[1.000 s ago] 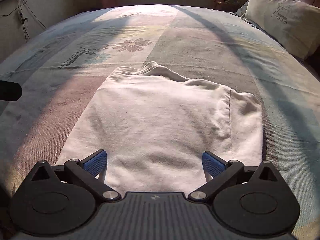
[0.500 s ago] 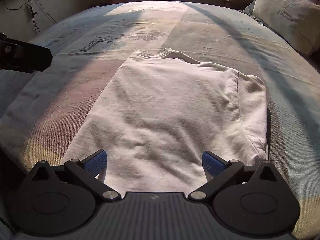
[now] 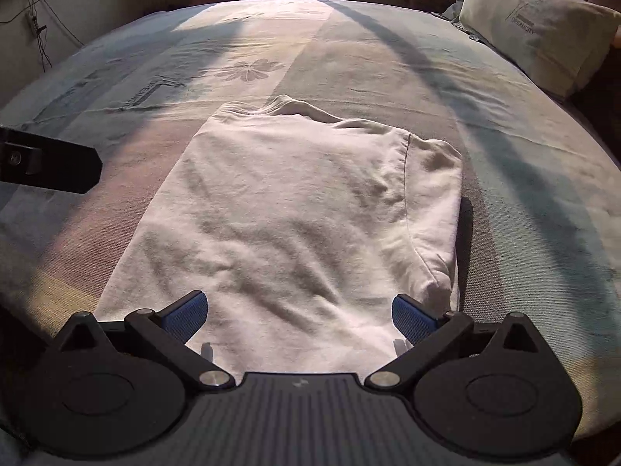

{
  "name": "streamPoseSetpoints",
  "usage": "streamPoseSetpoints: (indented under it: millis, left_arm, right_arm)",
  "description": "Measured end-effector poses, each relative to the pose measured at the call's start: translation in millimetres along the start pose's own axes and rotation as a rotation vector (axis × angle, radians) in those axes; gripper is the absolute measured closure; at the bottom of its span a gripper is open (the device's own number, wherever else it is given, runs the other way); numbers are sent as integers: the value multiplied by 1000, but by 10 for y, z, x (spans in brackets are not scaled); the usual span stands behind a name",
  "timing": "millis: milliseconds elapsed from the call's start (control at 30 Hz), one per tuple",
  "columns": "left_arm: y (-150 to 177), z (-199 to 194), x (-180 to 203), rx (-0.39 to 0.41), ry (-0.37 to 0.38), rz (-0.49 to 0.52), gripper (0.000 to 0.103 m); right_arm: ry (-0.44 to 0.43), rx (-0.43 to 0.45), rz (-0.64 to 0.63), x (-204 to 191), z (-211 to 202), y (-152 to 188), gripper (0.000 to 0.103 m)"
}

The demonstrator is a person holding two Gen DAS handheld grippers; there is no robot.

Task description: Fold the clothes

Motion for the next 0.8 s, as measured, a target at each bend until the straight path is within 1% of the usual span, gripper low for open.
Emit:
streamPoseSetpoints:
  millis: [67,133,267,367,433,533,633,700,800]
  left_arm:
    - [6,26,4,-5,-1,-1,7]
    - [3,58,3,-9,4,-9,7]
    - [-19,124,-34,-5,32,-57,7]
    - [-8,198,-103,-3,57,-112,7]
    - [21,253,-151,-11,78,-150,7]
    - [91,392,-260,-40,124,-271,7]
    - [155,510,-361,-56,172,-392,7]
    - [198,585,-426,-68,195,-455,7]
    - [265,708,-518,-95,212,-526,7]
  right_arm:
    - [-3,-4,4,18,0,18,0]
    - [-24,5,24,35,-38,3,0]
    - [-76,70,128,217,-211,-121,0]
    - [-102,98,281,505,-302,-142,0]
    - [-141,99,394,676,-313,-105,0]
    - [-203,88,543,879,-279,-33,0]
    - [-250,37,651,996,-125,39,0]
    - [-263,12,701,1043,-16,64,0]
    - [-301,15,744,1086,102,13,0]
Point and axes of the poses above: each gripper's, at about its wrist camera, not at the fingertips, and z roughly the way its jaws point, x to its right, y to its underside, the point moved 10 cm from there along z, roughly the way its jaws point, and after that the axes turned 11 degrees about x, right-handed, at the moved point
